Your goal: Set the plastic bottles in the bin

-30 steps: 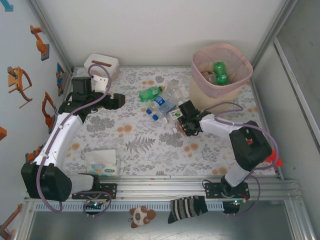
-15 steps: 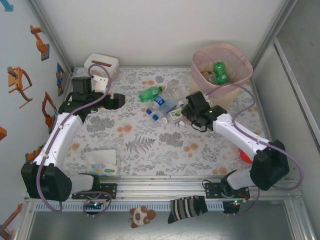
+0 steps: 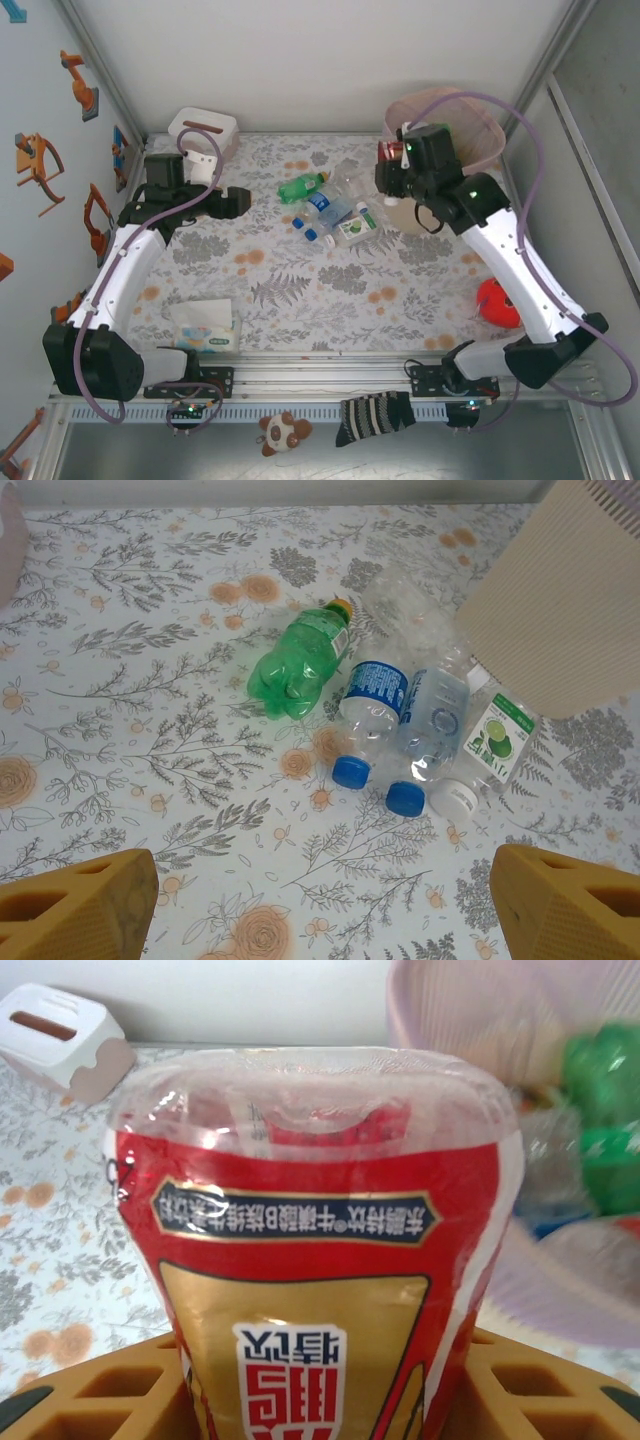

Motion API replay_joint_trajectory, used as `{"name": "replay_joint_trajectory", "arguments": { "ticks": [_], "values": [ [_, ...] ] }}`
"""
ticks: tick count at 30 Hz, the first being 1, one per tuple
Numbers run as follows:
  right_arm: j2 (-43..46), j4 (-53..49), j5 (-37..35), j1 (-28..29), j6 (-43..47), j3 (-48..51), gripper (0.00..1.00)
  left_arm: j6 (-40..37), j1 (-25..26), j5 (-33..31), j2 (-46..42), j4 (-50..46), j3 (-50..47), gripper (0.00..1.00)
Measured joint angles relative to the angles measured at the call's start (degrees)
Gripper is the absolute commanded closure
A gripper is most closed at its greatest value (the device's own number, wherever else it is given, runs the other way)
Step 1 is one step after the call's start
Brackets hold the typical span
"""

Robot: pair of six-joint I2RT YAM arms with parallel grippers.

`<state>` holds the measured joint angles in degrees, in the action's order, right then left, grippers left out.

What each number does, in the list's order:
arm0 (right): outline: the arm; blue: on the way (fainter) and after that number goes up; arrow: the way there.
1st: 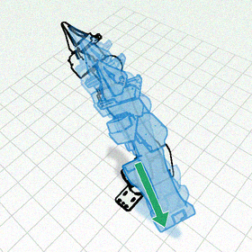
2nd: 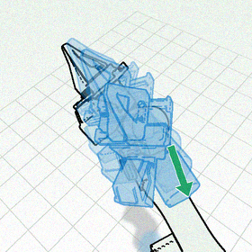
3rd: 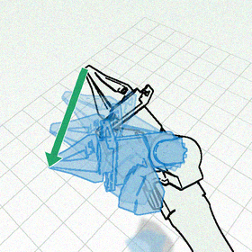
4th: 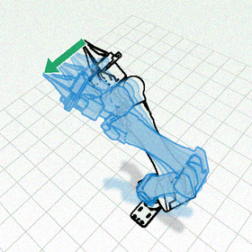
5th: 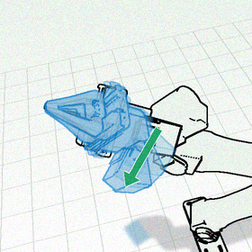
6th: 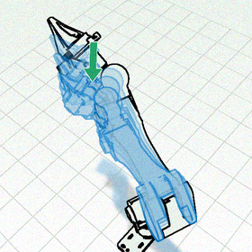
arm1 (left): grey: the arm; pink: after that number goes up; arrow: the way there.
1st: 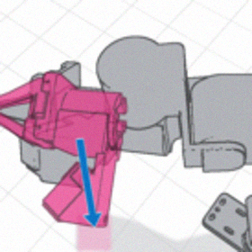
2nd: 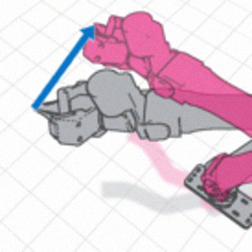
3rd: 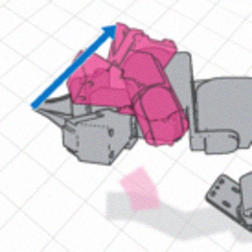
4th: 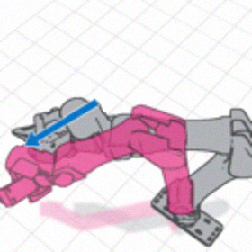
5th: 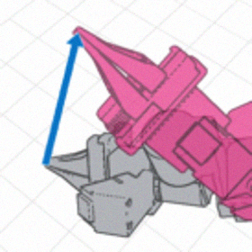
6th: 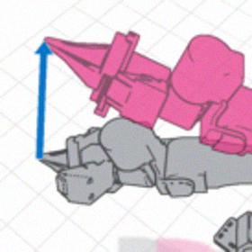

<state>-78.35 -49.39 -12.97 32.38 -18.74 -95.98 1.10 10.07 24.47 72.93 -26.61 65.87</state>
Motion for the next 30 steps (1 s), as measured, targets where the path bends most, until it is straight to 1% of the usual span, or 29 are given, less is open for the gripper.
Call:
{"name": "replay_joint_trajectory", "arguments": {
  "ticks": [4,9,14,19,25,30],
  "values": [
    [-3.63,-2.69,-0.66,-2.62,5.60,-8.50,0.60,0.02,0.00,0.00,0.02,0.00,0.00,0.14],
    [-9.09,-4.59,0.11,-8.11,10.29,-16.48,0.60,0.00,0.00,-0.02,0.02,0.00,0.00,0.14],
    [-17.46,-8.76,3.17,-14.32,13.62,-26.32,0.61,0.00,-0.04,-0.04,0.02,-0.02,0.00,0.14],
    [-26.49,-15.61,6.12,-17.18,16.33,-36.33,0.61,0.00,-0.04,-0.04,0.02,-0.02,0.00,0.14],
    [-30.97,-22.40,9.73,-20.26,17.11,-37.88,0.61,0.00,-0.22,0.00,0.02,-0.02,0.00,0.14],
    [-31.61,-24.44,12.24,-22.73,17.20,-36.17,0.59,0.00,-0.39,0.00,0.02,-0.02,0.00,0.14]
  ]
}}
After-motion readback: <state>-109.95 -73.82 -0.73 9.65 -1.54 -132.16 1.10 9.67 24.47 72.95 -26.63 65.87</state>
